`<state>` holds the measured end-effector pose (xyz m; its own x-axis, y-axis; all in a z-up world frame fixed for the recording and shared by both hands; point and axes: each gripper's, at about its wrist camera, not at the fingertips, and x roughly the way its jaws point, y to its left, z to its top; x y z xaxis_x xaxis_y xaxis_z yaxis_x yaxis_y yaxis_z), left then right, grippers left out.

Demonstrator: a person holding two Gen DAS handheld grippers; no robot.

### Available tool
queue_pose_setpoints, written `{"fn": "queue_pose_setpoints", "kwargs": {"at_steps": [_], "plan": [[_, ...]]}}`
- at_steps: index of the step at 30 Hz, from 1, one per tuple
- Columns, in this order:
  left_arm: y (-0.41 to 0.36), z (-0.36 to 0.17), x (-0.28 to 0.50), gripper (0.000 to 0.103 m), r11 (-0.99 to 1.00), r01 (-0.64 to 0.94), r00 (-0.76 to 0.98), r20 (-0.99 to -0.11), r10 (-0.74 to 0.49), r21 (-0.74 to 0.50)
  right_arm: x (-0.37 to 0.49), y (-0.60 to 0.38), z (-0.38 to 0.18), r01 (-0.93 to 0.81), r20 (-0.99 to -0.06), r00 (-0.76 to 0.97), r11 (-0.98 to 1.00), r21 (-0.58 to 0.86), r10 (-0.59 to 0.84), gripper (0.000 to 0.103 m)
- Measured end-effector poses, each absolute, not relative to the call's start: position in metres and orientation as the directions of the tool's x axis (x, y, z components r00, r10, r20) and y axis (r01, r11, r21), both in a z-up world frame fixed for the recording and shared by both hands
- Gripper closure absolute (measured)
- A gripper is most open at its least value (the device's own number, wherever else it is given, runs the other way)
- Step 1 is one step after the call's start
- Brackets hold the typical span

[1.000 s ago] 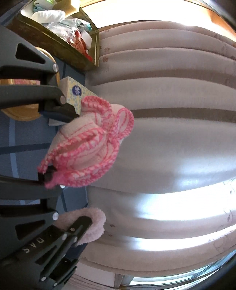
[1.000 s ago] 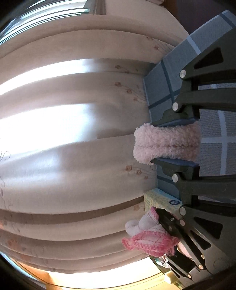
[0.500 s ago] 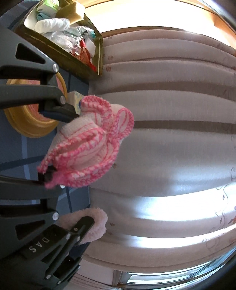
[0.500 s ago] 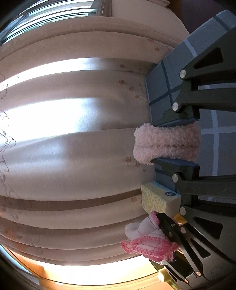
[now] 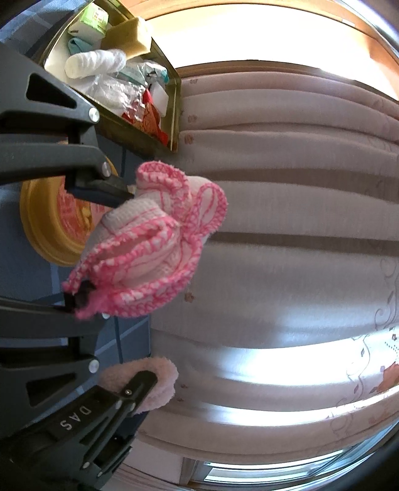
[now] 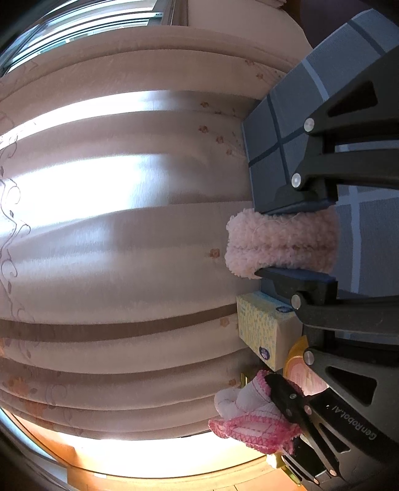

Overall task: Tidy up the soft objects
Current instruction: 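Lift both pink items and carry them over the gold tray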

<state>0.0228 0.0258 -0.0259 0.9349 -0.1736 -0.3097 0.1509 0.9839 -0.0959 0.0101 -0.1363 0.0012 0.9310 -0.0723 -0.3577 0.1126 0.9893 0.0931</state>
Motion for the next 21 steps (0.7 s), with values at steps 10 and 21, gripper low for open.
{"fn": "queue_pose_setpoints", "kwargs": {"at_steps": [10, 21], "plan": [[0.058, -0.026, 0.017, 0.063, 0.989, 0.101, 0.948, -0.291, -0.129, -0.107, 0.010, -0.102, 0.002, 0.064, -0.350, 0.936, 0.995, 0.071, -0.035, 0.070], [0.093, -0.026, 0.015, 0.063, 0.991, 0.053, 0.955, -0.283, -0.087, -0.125, 0.016, -0.067, 0.001, 0.011, -0.353, 0.935, 0.998, 0.058, 0.011, 0.070]]}}
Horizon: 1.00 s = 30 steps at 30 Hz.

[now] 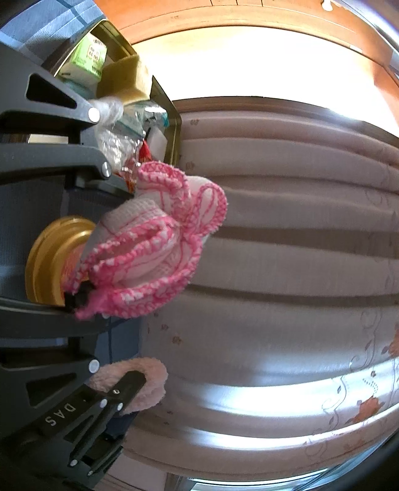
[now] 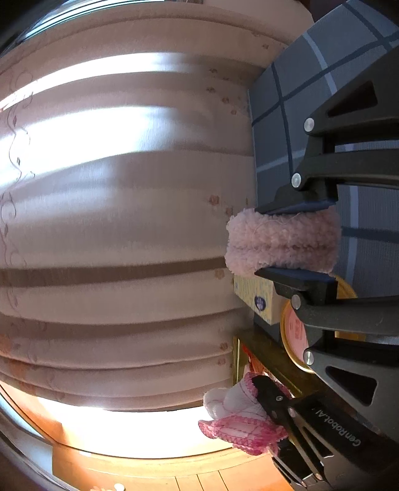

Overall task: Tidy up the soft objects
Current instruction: 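Lift both pink items and carry them over the gold tray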

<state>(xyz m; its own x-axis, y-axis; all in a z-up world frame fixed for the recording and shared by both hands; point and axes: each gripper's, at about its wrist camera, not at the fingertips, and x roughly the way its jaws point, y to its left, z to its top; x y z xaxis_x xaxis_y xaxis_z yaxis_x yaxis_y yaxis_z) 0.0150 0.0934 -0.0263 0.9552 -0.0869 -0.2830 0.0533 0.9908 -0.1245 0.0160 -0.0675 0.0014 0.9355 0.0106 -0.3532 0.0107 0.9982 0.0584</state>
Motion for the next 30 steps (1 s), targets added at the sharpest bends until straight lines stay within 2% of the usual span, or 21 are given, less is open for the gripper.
{"fn": "queue_pose_setpoints", "kwargs": {"at_steps": [30], "plan": [[0.182, -0.029, 0.031, 0.063, 0.987, -0.096, 0.951, -0.303, 0.054, -0.125, 0.047, 0.032, 0.001, -0.157, -0.355, 0.921, 0.987, 0.040, 0.161, 0.070]]}}
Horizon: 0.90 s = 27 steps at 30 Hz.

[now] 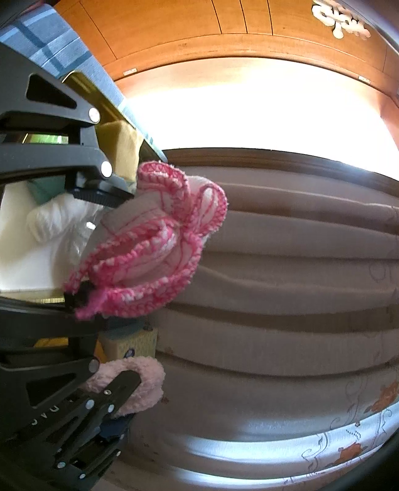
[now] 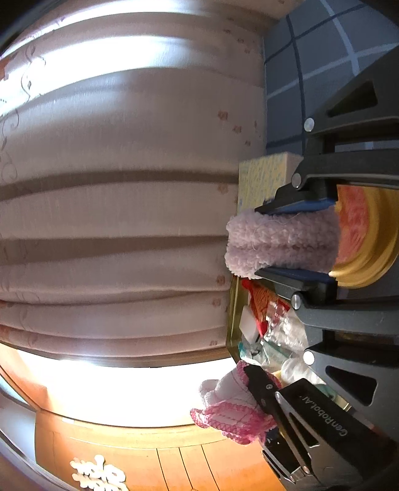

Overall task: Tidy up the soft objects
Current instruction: 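Lift both pink items and carry them over the gold tray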

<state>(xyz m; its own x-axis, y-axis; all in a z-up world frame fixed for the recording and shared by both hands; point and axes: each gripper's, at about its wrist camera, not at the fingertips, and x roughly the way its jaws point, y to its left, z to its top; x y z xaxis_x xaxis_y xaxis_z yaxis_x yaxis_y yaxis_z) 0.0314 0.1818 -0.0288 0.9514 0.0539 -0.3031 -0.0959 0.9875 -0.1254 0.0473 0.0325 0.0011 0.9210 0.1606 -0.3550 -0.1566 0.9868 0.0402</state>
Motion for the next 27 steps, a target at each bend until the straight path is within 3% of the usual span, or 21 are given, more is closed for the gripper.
{"fn": "queue_pose_setpoints", "kwargs": {"at_steps": [27], "plan": [[0.196, -0.017, 0.051, 0.063, 0.987, -0.126, 0.932, -0.354, 0.084, -0.098, 0.084, 0.090, -0.004, -0.246, -0.405, 0.878, 0.966, 0.072, 0.254, 0.070]]}}
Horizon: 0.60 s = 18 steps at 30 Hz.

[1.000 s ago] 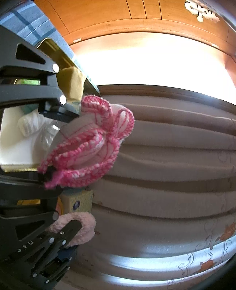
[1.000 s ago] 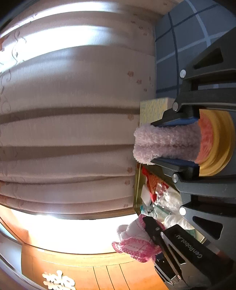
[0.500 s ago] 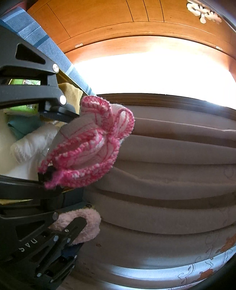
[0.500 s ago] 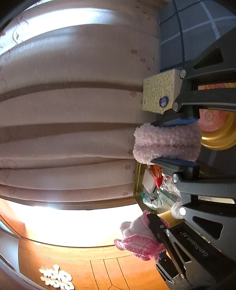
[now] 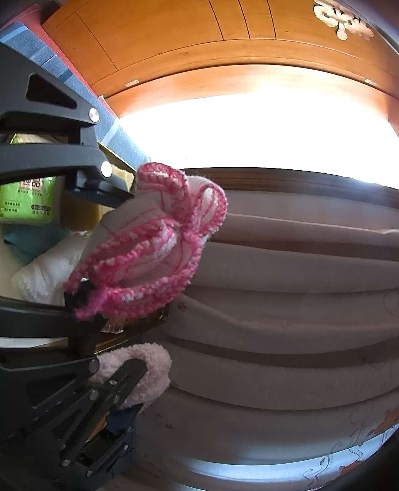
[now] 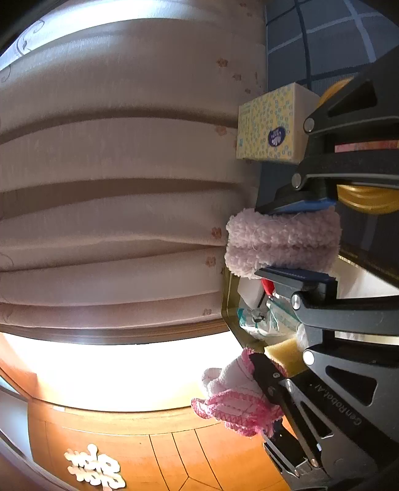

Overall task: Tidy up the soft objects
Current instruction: 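Lift both pink items and carry them over the gold tray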

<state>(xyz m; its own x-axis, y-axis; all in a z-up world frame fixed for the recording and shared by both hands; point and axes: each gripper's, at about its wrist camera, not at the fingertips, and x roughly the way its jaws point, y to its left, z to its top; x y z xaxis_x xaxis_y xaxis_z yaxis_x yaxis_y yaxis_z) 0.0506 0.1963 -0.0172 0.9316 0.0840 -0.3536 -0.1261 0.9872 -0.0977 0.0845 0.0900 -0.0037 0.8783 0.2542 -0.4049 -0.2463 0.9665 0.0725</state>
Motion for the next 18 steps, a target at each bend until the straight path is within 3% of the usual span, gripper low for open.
{"fn": "queue_pose_setpoints", "kwargs": {"at_steps": [10, 18], "plan": [[0.204, -0.015, 0.048, 0.063, 0.991, -0.117, 0.927, -0.367, 0.084, -0.069, 0.091, 0.097, -0.004, -0.257, -0.427, 0.863, 0.962, 0.089, 0.270, 0.070], [0.205, -0.004, 0.071, 0.063, 0.996, -0.055, 0.905, -0.424, 0.021, -0.066, 0.114, 0.088, 0.004, -0.245, -0.464, 0.830, 0.950, 0.196, 0.310, 0.070]]}}
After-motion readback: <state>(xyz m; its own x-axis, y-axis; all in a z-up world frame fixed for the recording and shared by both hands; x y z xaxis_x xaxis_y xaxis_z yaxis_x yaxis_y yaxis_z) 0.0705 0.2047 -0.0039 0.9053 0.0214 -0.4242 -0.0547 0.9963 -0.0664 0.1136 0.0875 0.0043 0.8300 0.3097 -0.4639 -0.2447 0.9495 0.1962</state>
